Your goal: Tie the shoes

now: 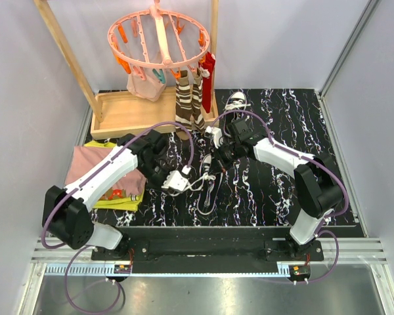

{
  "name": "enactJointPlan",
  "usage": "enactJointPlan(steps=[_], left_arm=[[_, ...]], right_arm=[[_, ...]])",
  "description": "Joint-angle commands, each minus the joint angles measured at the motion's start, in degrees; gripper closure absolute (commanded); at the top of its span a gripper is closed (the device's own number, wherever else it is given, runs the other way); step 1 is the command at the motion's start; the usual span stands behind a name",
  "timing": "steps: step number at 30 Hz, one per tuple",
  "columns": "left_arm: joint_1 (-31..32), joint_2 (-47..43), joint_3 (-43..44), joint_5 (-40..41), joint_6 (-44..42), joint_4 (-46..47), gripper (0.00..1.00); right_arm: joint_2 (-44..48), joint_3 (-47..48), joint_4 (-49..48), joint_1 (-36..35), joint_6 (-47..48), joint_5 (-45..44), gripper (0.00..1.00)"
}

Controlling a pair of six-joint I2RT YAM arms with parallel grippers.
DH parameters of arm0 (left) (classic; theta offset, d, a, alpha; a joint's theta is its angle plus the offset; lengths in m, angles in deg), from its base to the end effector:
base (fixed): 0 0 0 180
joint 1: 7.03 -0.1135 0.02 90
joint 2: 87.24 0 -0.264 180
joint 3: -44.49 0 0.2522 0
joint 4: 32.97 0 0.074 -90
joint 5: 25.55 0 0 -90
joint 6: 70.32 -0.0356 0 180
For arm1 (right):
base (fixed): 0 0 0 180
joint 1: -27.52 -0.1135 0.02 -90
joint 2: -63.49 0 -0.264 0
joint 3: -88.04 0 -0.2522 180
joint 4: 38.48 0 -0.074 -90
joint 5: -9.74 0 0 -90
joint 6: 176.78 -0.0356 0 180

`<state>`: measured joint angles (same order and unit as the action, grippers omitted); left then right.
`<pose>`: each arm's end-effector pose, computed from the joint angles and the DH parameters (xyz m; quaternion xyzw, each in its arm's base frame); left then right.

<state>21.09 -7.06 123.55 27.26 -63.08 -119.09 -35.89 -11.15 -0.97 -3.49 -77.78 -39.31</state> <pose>0.1945 -0.1284 0.2665 0.7847 0.5312 -0.2727 0.1666 0.2952 0.2046 0.2099 -0.4024 0.8071 0.3806 0.2044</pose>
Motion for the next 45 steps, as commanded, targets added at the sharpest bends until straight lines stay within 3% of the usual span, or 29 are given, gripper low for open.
enactJointPlan(steps=[1, 10, 16, 20, 32, 38, 40, 44, 45], left_arm=[[5.8, -1.43, 4.57, -4.56, -2.76, -7.63, 1.0], [16.52, 8.23, 13.71, -12.11, 10.05, 3.87, 1.0], [22.76, 11.48, 12.67, -11.69, 24.92, 28.8, 1.0], [24.7, 14.99, 11.43, -10.36, 31.07, 38.59, 1.0], [25.14, 21.5, 7.49, -4.92, 27.74, 48.79, 0.99], [24.97, 22.65, 3.17, -2.63, 26.42, 58.63, 0.99], [24.71, 23.18, 2.03, -1.84, 27.38, 61.8, 0.96], [24.35, 21.86, -0.17, 0.1, 30.63, 66.9, 0.77], [24.26, 20.29, -0.26, -0.51, 31.86, 66.91, 0.65]], right_arm=[[2.78, 0.63, -1.6, -0.37, 0.85, -1.13, 1.0], [3.48, 0.45, -1.95, -0.28, 0.85, -0.61, 1.0], [4.27, 0.45, -1.95, -0.2, 1.03, 0.71, 1.0], [4.8, 0.19, -1.95, -0.29, 1.9, 1.32, 1.0], [3.58, -0.78, -1.25, -0.28, 7.08, 3.79, 1.0], [3.48, -0.6, -0.72, -0.28, 8.05, 4.4, 1.0], [3.4, -0.43, -0.46, -0.28, 8.23, 4.49, 1.0], [3.04, -0.43, -0.19, -0.37, 8.67, 4.84, 1.0], [3.13, -0.6, -0.19, -0.29, 8.76, 5.1, 1.0]])
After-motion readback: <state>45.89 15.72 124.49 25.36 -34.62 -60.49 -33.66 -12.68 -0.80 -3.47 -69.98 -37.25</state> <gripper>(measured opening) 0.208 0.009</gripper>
